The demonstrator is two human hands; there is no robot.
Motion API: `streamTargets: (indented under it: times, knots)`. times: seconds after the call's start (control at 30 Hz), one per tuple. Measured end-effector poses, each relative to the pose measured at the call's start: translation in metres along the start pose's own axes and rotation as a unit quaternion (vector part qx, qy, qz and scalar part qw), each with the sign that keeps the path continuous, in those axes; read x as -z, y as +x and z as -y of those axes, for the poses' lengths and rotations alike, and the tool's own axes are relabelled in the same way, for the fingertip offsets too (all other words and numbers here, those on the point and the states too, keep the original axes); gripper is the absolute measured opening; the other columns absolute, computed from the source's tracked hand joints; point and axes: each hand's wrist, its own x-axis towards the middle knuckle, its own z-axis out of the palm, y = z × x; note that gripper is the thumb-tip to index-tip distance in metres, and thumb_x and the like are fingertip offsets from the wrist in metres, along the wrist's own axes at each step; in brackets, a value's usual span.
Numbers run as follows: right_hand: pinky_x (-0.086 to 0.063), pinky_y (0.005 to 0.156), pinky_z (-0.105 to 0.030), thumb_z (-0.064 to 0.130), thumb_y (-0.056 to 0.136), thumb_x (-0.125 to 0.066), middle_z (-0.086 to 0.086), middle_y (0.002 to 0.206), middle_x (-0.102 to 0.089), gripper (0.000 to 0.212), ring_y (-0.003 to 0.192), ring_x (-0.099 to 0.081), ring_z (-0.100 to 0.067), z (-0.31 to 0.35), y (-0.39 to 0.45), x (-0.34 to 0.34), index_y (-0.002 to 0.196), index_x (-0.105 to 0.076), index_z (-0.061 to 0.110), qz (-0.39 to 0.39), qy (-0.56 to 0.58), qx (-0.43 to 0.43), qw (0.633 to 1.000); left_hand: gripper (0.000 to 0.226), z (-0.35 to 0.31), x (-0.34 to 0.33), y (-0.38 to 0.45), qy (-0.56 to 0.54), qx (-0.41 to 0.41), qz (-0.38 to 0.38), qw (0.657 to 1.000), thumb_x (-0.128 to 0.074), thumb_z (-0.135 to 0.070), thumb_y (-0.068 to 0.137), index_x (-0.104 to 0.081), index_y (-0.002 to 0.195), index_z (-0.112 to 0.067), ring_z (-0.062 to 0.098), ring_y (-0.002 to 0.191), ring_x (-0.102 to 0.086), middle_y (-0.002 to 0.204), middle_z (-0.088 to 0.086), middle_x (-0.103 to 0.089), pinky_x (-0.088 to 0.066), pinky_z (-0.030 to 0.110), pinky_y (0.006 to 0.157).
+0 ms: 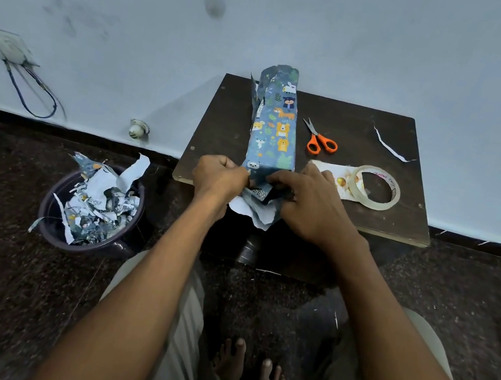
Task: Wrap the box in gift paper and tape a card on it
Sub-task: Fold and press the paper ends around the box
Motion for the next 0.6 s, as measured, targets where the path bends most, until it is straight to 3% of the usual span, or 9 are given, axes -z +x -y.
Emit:
streamTargets:
  times: [0.17,0.27,0.33,0.47,0.6]
  knots:
    - [-0.022,0.091,-0.034,0.037,0.072,-0.036,0.01,0.089,-0.039,0.071,0.099,-0.034,-0.012,0.004,-0.006,0.01,0.14,-0.06,0.034,0.027,-0.014,-0.002,1.0,0.011,-0.002,0.002,0.0,-0.044,0.019,0.004,0.999,-0.054,-0.002,0.061,-0.065,0.061,-0.005,0.019,0.054,-0.047,0.057,0.011,-0.053,-0.04,0.028,0.054]
    - [-0.019,0.09,-0.034,0.042,0.073,-0.041,0.012,0.11,-0.056,0.068,0.102,-0.031,-0.011,0.0,-0.005,0.005,0.138,-0.061,0.036,0.051,-0.019,0.015,0.998,0.014,-0.004,0.002,0.0,-0.053,0.039,-0.002,0.998,-0.057,0.002,0.064,-0.06,0.058,-0.009,0.019,0.052,-0.044,0.054,0.006,-0.049,-0.037,0.025,0.048]
    - [-0.018,0.091,-0.035,0.045,0.074,-0.047,0.013,0.125,-0.056,0.066,0.108,-0.034,-0.015,0.0,-0.005,0.001,0.137,-0.062,0.034,0.066,-0.049,0.028,0.996,0.014,-0.004,0.001,0.0,-0.06,0.044,-0.004,0.997,-0.057,0.002,0.066,-0.06,0.059,-0.01,0.019,0.05,-0.046,0.053,0.005,-0.05,-0.037,0.023,0.046]
    - [-0.019,0.093,-0.04,0.054,0.07,-0.043,0.007,0.124,-0.056,0.075,0.114,-0.039,-0.023,0.008,-0.007,0.0,0.139,-0.058,0.028,0.052,-0.102,0.033,0.993,0.013,-0.003,-0.001,-0.001,-0.066,0.04,-0.018,0.997,-0.058,-0.004,0.063,-0.056,0.054,-0.013,0.02,0.052,-0.05,0.055,0.006,-0.053,-0.043,0.03,0.05]
    - [-0.021,0.095,-0.04,0.066,0.071,-0.046,0.003,0.121,-0.059,0.078,0.116,-0.042,-0.023,0.018,-0.01,-0.004,0.133,-0.061,0.021,0.016,-0.129,0.053,0.99,0.014,-0.004,-0.002,-0.003,-0.058,0.024,-0.029,0.998,-0.057,-0.008,0.065,-0.056,0.052,-0.011,0.02,0.049,-0.049,0.051,0.001,-0.052,-0.043,0.028,0.051]
